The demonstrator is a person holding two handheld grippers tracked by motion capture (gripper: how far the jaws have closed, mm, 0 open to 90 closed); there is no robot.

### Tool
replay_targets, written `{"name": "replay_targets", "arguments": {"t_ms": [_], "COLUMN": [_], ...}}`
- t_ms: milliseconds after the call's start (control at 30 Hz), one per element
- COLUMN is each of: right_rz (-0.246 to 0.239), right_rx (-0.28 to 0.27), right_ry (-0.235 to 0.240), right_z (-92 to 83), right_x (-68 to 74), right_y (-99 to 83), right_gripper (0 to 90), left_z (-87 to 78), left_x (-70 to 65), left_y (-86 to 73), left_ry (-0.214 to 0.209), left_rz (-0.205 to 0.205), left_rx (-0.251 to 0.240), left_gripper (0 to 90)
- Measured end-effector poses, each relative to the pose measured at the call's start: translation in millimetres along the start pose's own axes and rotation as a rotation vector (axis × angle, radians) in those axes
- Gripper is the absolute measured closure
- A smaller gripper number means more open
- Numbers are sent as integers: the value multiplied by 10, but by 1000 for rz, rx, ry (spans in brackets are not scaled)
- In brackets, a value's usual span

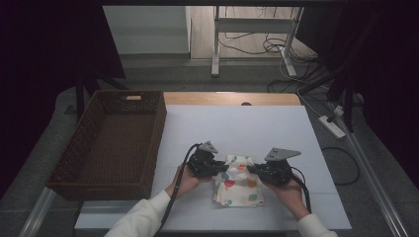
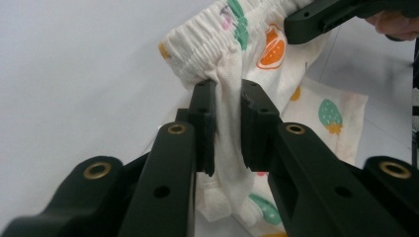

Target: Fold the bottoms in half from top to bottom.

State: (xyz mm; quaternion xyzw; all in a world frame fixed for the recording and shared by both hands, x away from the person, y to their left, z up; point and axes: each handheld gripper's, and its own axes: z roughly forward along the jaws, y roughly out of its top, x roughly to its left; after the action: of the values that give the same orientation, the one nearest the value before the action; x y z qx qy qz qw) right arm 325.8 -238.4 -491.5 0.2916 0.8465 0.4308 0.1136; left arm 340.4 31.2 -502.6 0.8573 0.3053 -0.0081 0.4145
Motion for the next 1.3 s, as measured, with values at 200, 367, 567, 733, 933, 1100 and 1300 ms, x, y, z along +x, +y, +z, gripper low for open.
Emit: {"name": "replay_targets", "arguments": {"t_ms": [200, 367, 567, 733, 933, 1100, 1300], "right_rz": [-7, -31, -44, -13, 26, 23, 0], "right_rx": [0, 9, 22, -33, -63, -28, 60], "right_ry": [2, 0, 3, -46, -99, -98, -69], "right_z": [-38, -79, -101, -162, -191, -110, 111], "right_x": [42, 96, 125, 104, 16, -26, -106], "right_y": [-47, -87, -121, -96, -29, 104, 270], "right_gripper": [818, 804, 689, 507, 500, 642, 867], "left_z": [3, 30, 43, -10, -74, -110, -123], "left_x": [-33, -58, -73, -85, -6, 32, 73], "left_y": [-29, -56, -51, -14, 20, 37, 42], "left_ry": [-16, -20, -13, 40, 81, 91, 98], "left_rz": [5, 17, 16, 11, -54, -65, -73], "left_rx": [9, 27, 36, 25, -2, -15, -16], "left_gripper": [763, 736, 560, 315, 289, 293, 292]}}
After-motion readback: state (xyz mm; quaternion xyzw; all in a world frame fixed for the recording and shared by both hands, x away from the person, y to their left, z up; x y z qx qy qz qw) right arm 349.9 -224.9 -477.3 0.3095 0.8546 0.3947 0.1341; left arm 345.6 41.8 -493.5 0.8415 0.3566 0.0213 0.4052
